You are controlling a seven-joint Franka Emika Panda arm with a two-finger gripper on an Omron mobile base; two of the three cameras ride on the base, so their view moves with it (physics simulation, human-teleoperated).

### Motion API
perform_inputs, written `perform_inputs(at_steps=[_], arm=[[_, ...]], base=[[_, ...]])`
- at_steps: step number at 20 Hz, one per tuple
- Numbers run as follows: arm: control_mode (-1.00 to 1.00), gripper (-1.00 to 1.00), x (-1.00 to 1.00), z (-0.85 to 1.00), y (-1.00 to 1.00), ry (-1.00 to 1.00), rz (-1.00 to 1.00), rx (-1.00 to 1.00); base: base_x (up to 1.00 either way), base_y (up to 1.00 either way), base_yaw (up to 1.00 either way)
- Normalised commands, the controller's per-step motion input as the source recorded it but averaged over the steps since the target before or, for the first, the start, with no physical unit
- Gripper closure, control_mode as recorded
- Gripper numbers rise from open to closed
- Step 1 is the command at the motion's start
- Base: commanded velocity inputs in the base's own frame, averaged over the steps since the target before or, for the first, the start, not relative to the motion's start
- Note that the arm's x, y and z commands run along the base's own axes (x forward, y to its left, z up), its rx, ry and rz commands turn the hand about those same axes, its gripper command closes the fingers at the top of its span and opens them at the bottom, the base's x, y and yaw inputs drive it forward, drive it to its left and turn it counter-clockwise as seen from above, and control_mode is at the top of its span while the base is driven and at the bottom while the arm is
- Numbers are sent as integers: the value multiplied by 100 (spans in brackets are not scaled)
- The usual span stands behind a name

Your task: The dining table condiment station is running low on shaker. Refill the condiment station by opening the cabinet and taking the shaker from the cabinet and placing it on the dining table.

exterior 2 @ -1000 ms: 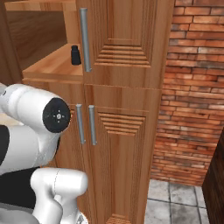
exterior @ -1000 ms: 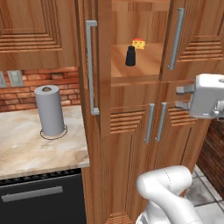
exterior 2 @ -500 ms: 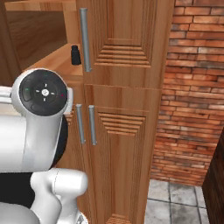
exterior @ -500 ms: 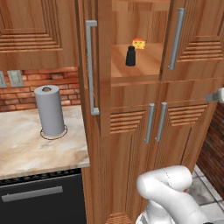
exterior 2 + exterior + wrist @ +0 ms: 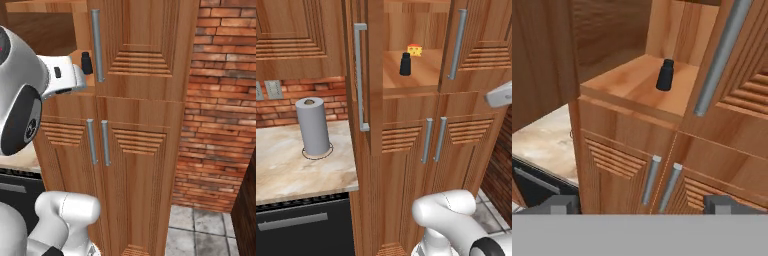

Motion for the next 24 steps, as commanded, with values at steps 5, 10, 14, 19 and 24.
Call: perform_inputs(at_steps=[5,10,14,19,24], arm=[[-100,-100,19,0,-6,-24,-4,-7],[-100,-100,0,0,-13,-27,0,0],[-100,-100,-1,-11,-2,-27,0,6],[-100,-100,14,-4,0,-17,0,14],[-100,-100,11,0,-20,-1,14,21]], base=[[0,0,0],[0,0,0],[0,0,0],[0,0,0],[0,0,0]])
